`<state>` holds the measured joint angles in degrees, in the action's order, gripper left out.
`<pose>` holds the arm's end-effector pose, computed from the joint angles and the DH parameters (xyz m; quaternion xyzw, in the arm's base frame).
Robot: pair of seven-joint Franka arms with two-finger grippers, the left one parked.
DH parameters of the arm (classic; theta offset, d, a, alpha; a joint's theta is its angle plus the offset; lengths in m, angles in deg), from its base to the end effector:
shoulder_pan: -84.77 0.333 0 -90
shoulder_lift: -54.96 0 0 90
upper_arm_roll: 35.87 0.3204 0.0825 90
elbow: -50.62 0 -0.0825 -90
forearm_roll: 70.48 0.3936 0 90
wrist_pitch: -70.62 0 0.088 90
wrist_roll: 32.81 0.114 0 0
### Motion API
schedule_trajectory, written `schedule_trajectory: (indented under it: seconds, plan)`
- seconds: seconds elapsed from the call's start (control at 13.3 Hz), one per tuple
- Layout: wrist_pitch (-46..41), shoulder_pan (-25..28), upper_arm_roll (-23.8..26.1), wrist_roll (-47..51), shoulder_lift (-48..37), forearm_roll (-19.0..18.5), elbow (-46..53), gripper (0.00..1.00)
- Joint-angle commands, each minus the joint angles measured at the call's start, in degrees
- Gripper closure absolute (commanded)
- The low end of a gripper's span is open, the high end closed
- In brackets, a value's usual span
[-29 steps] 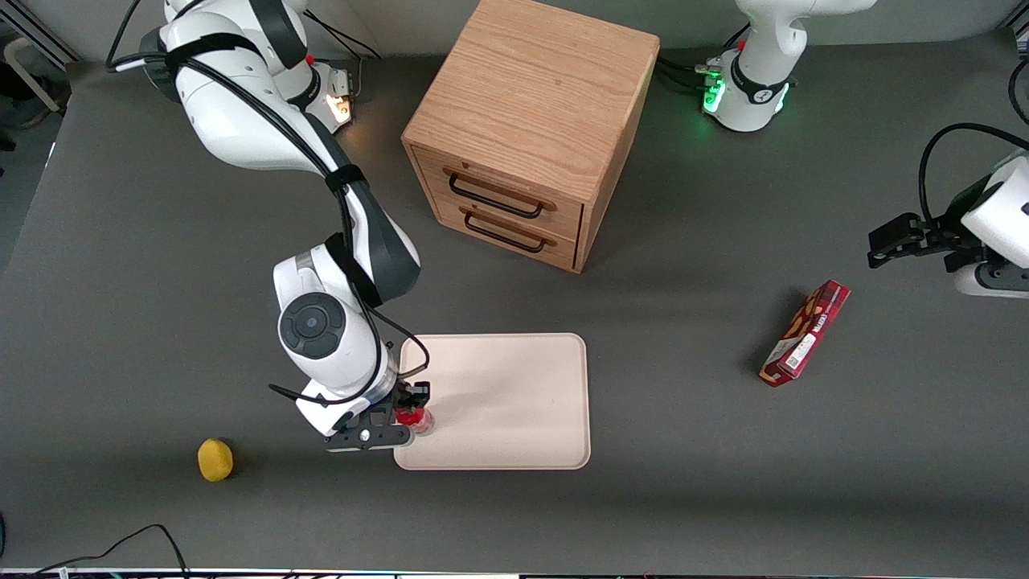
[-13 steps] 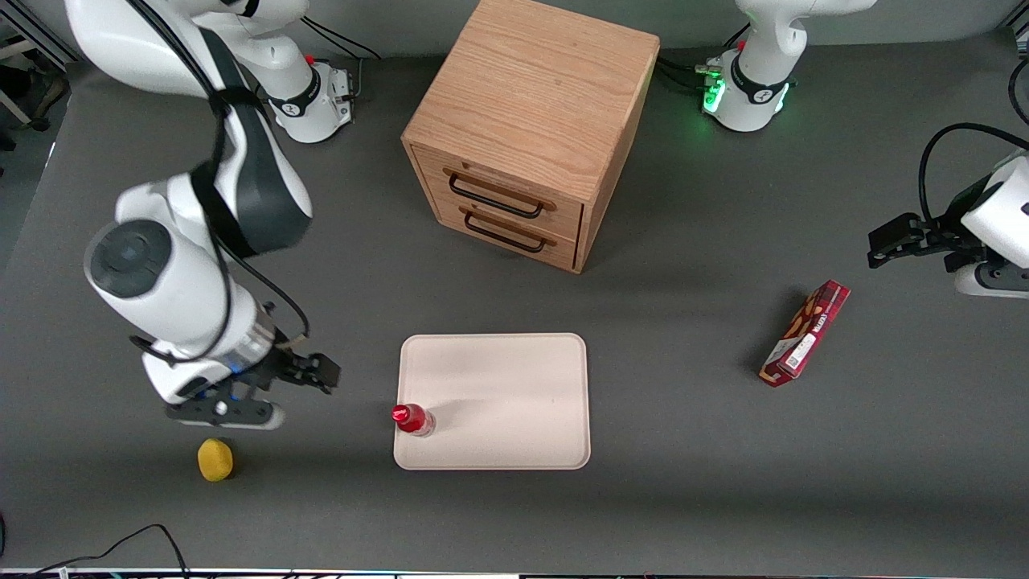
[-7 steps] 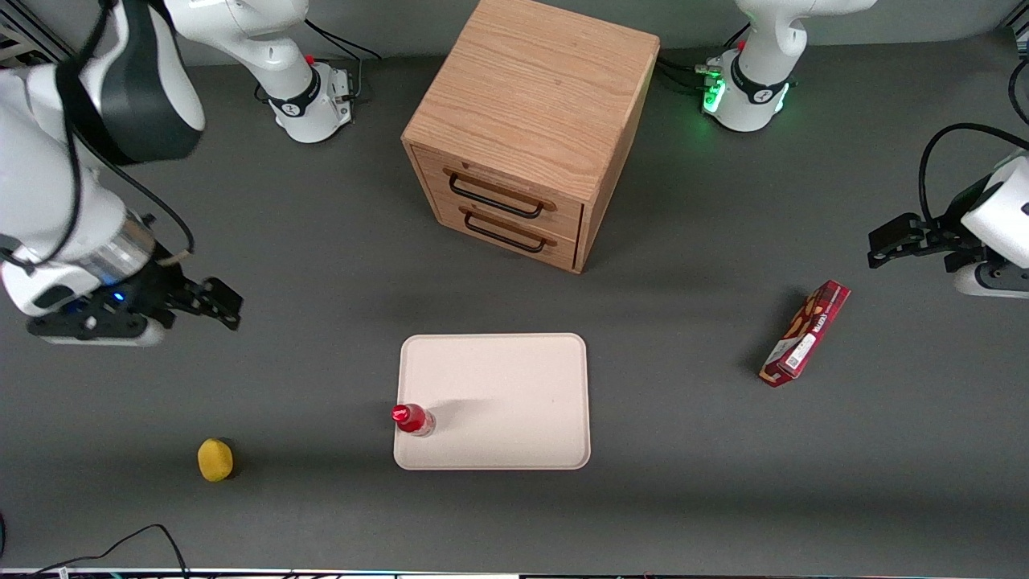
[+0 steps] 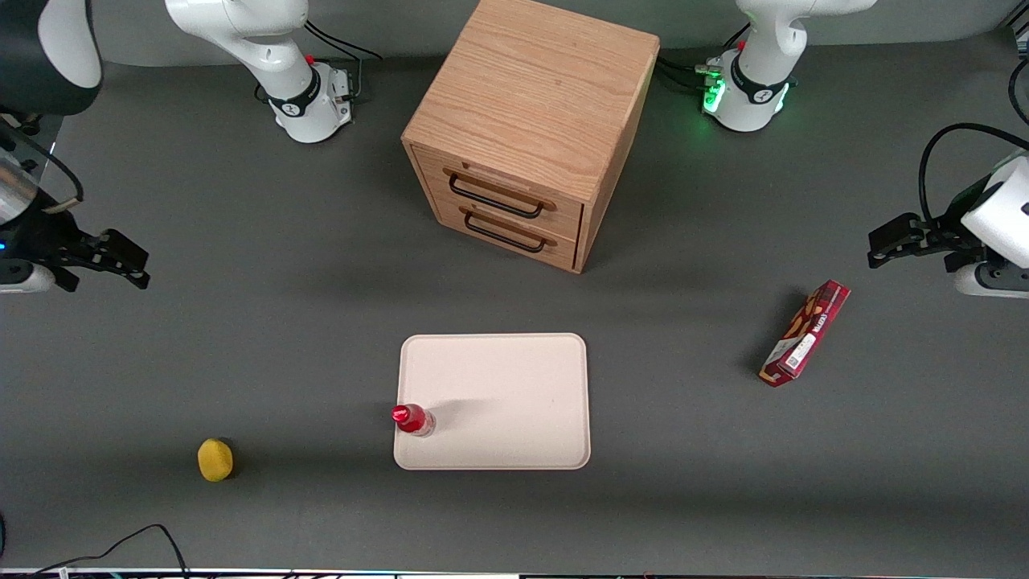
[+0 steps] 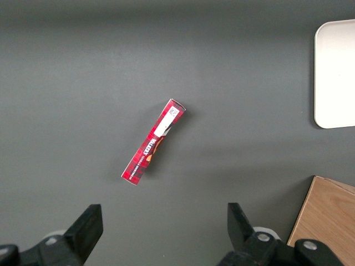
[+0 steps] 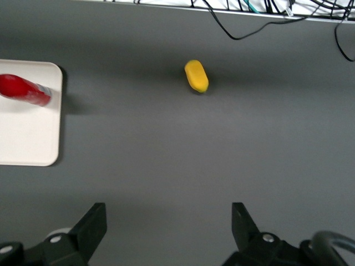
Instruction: Place coke bottle on tray
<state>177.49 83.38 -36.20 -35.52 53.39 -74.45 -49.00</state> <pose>0.5790 -0.0232 0.5831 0.9963 0.0161 0.0755 0.0367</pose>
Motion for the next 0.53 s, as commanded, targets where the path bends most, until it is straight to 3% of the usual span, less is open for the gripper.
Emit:
schedule_trajectory:
  seconds: [0.0, 0.45]
  plan:
    - [-0.61, -0.90, 0.68, -1.51, -0.99, 1.59, -0.23, 0.00]
    - [-5.97, -1.34, 0.42, -1.42, -0.11, 2.47, 4.52, 0.00]
